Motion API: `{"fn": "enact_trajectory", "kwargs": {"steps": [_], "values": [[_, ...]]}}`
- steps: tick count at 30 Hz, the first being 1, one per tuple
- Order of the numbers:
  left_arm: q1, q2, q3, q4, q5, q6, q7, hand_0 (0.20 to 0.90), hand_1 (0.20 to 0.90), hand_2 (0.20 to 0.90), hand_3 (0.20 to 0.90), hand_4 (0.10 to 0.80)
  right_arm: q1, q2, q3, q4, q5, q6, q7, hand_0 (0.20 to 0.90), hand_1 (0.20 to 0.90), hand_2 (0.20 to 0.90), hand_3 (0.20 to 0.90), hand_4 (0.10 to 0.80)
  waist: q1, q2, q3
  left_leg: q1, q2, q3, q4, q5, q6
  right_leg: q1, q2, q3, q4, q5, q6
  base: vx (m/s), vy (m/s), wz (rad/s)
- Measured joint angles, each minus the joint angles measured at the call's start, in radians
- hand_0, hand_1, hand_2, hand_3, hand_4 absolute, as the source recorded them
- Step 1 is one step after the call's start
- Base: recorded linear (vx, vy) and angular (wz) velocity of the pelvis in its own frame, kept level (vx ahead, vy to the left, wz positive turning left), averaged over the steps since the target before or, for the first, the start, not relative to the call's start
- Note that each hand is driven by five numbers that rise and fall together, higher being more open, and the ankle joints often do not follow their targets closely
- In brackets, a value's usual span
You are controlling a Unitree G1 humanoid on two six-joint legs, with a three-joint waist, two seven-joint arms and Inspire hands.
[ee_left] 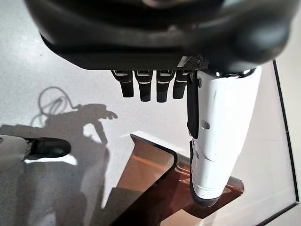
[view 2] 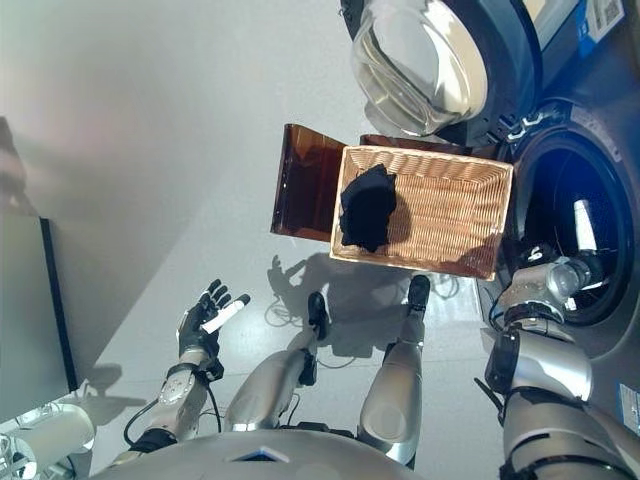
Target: Pick up the clothes and place them into the washing machine
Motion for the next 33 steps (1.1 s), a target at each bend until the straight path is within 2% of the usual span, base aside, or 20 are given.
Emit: {"fn": "enact_trajectory", "kwargs": {"steps": [4,10,16,17,23,29,33], "values": [[0.0,0.0,0.031,-0.001,0.001,0.0,-0.001,0.9,0.9,0.9,0.9,0.8,0.017,0.039,0.03,-0.001,-0.056,0.013,0.0,0.9,0.9,0.9,0.9,0.8,0.0,-0.018,-0.009,0.001,0.006,-0.002,0.0,0.002,-0.002,0.003,0.006,-0.003,0.0,0.0,-0.001,0.0,0.0,0.0],[0.0,0.001,0.036,0.008,0.023,0.0,0.0,0.9,0.9,0.9,0.9,0.8,0.058,0.091,0.079,-0.005,-0.128,0.024,0.005,0.9,0.9,0.9,0.9,0.8,0.002,-0.038,-0.024,0.025,0.012,-0.022,0.0,0.001,-0.006,0.036,0.009,-0.022,0.0,-0.004,-0.007,-0.003,-0.004,0.05],[0.002,0.001,0.066,0.016,0.068,0.001,0.0,0.9,0.9,0.9,0.9,0.8,0.124,0.117,0.24,-0.034,-0.354,0.085,0.014,0.9,0.9,0.9,0.9,0.8,0.001,-0.059,-0.036,0.035,0.015,-0.027,0.0,0.004,-0.01,0.053,0.011,-0.028,0.0,-0.005,-0.007,-0.023,-0.009,0.04],[0.002,0.003,0.075,0.016,0.074,0.001,0.004,0.9,0.9,0.9,0.9,0.8,0.131,0.118,0.301,-0.034,-0.429,0.096,0.015,0.9,0.9,0.9,0.9,0.8,0.002,-0.062,-0.037,0.036,0.015,-0.029,0.0,0.005,-0.011,0.053,0.011,-0.029,0.0,-0.005,-0.008,-0.05,-0.008,-0.02],[0.013,0.003,0.074,0.013,0.116,0.001,0.021,0.9,0.9,0.9,0.9,0.8,0.127,0.173,0.463,-0.035,-0.688,0.153,0.022,0.9,0.9,0.9,0.9,0.8,0.015,-0.061,-0.038,0.032,0.017,-0.037,0.0,0.009,-0.016,0.053,0.012,-0.038,0.0,-0.007,-0.01,-0.034,-0.002,0.02],[0.025,0.002,0.077,0.01,0.119,0.004,0.022,0.9,0.9,0.9,0.9,0.8,0.105,0.231,0.485,-0.029,-0.741,0.178,0.021,0.9,0.9,0.9,0.9,0.8,0.043,-0.06,-0.038,0.024,0.016,-0.047,0.0,0.01,-0.019,0.05,0.01,-0.046,0.0,-0.01,-0.007,-0.016,0.005,0.05],[0.055,0.003,0.078,-0.058,0.117,0.005,0.021,0.9,0.9,0.9,0.9,0.8,0.056,0.244,0.498,-0.017,-0.738,0.18,0.02,0.9,0.9,0.9,0.9,0.8,0.069,-0.057,-0.041,-0.003,0.016,-0.055,0.0,0.013,-0.02,0.028,0.009,-0.051,0.0,-0.007,-0.011,-0.016,0.013,0.07]]}}
